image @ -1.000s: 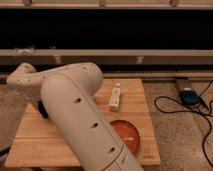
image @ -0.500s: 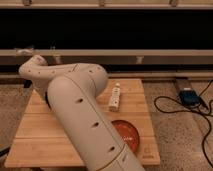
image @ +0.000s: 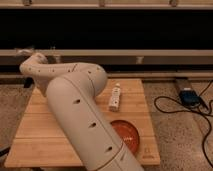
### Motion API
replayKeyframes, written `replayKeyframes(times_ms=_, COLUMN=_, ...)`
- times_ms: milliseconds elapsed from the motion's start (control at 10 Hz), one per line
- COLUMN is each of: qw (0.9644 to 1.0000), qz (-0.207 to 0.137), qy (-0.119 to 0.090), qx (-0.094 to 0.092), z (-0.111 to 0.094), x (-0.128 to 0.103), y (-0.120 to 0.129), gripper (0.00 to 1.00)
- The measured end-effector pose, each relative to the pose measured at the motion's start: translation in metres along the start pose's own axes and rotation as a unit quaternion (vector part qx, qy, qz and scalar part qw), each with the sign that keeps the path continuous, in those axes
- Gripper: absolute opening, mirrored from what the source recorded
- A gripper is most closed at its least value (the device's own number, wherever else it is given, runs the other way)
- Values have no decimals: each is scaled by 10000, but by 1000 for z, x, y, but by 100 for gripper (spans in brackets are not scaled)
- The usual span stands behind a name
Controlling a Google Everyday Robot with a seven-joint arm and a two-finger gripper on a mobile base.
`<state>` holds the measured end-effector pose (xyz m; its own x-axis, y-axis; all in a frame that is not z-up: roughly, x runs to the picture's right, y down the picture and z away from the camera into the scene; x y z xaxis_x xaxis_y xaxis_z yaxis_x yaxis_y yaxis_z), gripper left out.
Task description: Place the eraser on the white sponge
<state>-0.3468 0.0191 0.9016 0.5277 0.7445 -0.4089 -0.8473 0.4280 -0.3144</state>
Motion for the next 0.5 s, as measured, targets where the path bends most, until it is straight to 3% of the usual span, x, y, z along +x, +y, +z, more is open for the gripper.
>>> replayKeyframes(times_ms=300, qw=9998, qz=117, qy=49, qx=139, z=3, x=-1, y=-10, gripper=67)
replayKeyframes(times_ms=500, qw=9997, qz=162, qy=85, qx=180, z=5, x=1, y=-15, gripper=79)
